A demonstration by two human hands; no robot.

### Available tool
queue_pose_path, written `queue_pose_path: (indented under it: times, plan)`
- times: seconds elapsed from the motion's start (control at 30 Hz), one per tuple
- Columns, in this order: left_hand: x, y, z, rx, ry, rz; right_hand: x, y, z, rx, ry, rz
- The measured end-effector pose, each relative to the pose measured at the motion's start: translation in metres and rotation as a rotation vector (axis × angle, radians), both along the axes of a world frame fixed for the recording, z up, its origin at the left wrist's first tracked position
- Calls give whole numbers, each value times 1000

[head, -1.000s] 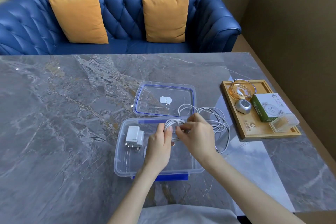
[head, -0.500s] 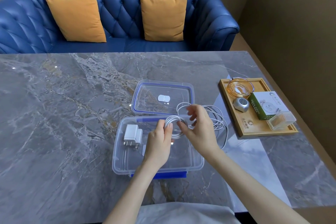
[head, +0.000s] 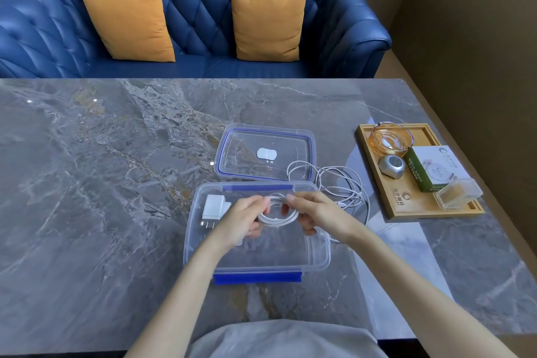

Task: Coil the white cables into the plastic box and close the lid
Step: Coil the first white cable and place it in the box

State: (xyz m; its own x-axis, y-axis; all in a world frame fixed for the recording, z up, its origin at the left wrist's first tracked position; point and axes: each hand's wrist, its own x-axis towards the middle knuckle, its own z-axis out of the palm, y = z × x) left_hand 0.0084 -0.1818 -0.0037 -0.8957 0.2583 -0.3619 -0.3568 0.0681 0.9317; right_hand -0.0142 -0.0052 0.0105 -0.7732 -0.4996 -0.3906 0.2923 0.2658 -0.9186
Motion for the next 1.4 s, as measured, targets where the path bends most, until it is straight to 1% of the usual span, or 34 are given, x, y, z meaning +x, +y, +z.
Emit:
queue_pose_path:
  times: [0.13, 0.2, 0.23, 0.33, 0.37, 0.4, 0.5, 0.57, 0.63, 0.77, 0.87, 1.0, 1.07, 1.17, 1.3, 1.4]
  plan:
    - [-9, -25, 4, -105, -64, -311, -4, 4, 4, 67, -148, 268]
    - [-12, -30, 4, -160, -73, -376, -8, 3, 4, 130, -180, 348]
    - [-12, -31, 2, -190, -71, -375, -10, 2, 3, 185, -151, 357]
    - [-12, -29, -10, -311, -31, -267, -14, -6, -6, 371, 57, 313]
    - [-11, -29, -16, -356, -13, -217, -14, -9, -12, 403, 113, 279]
    - [-10, -28, -21, -391, 0, -166, -15, -12, -18, 406, 122, 243]
    - [-7, -29, -34, -462, -12, -18, -16, -18, -36, 358, 26, 157]
    - [-7, -30, -41, -476, -51, 71, -19, -22, -52, 377, 66, 94]
    - [-7, -30, -47, -494, -80, 117, -20, -28, -65, 359, 77, 7]
    - [-11, -27, -58, -538, -122, 212, -25, -39, -82, 252, -36, -198]
    - [-13, -24, -64, -548, -162, 273, -30, -43, -89, 308, 5, -199]
    - [-14, -19, -65, -602, -166, 304, -30, -49, -94, 506, 178, -105]
    - [-13, -17, -64, -694, -144, 272, -31, -51, -98, 590, 241, -122]
    - [-11, -14, -61, -832, -87, 191, -33, -54, -104, 640, 274, -159]
    - [-2, -9, -50, -1116, 18, -20, -34, -58, -104, 603, 237, -229]
    - [5, -8, -47, -1200, 2, -150, -35, -61, -105, 575, 181, -275]
